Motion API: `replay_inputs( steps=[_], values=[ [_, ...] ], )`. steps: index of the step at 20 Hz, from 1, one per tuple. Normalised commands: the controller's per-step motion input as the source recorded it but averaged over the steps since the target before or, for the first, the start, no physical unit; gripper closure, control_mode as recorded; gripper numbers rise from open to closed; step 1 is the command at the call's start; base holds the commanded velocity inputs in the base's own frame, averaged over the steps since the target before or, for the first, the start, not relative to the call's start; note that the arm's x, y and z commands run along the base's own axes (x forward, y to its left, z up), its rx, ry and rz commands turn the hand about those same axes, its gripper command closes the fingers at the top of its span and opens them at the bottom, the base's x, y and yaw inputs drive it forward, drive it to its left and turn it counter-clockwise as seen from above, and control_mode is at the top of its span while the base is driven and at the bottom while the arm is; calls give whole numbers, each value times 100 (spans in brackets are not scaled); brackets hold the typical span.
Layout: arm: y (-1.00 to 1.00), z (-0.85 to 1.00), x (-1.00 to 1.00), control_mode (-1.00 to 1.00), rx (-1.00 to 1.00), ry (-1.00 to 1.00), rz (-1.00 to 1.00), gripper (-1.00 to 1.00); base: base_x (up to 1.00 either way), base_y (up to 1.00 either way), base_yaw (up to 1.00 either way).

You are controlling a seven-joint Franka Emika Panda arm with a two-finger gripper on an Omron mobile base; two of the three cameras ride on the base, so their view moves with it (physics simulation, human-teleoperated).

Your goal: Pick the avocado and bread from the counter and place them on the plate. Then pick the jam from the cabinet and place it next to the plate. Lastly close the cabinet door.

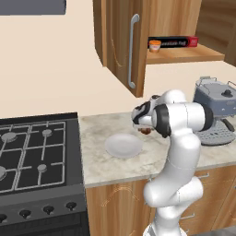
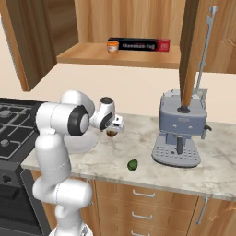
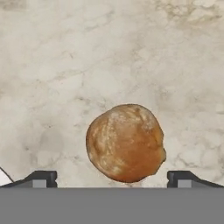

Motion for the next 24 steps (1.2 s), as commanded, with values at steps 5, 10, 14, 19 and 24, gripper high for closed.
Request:
replay_inputs(
  steps=[5, 10, 14, 19, 24],
  values=[
    [-4, -25, 42, -100, 0, 0, 0, -100, 0, 0, 0],
    [-2, -33, 35, -100, 0, 0, 0, 100, 0, 0, 0],
    [0, -36, 20, -100, 0, 0, 0, 100, 0, 0, 0],
    [2, -15, -16, -100, 0, -3, 0, 100, 0, 0, 0],
    [19, 1, -77, -100, 0, -17, 0, 100, 0, 0, 0]
  ],
)
